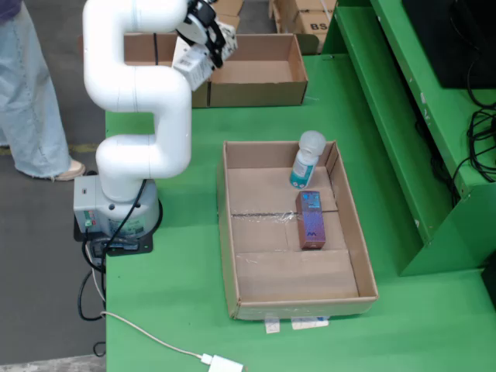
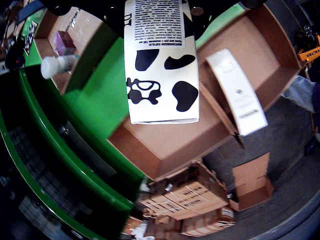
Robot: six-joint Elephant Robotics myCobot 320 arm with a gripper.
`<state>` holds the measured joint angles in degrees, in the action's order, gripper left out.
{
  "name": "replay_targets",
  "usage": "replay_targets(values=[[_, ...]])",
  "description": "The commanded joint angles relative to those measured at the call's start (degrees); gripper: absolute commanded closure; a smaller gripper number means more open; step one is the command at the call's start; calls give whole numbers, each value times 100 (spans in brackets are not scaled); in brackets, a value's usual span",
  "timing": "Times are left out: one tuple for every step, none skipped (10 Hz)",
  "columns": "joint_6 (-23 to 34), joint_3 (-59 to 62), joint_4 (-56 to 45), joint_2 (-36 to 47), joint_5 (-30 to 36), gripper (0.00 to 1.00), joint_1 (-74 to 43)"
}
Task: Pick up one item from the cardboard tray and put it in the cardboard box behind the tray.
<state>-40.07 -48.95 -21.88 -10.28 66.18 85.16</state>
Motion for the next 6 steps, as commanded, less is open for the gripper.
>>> replay_targets(values=[[126,4895,611,-4801,-166,100,3045],[219,4895,953,-4899,-261,100,3145],[428,4895,1655,-5121,-453,100,3303],[428,4895,1655,-5121,-453,100,3303],[655,4895,2347,-5331,-677,100,3571],[677,4895,2476,-5372,-717,100,3657]])
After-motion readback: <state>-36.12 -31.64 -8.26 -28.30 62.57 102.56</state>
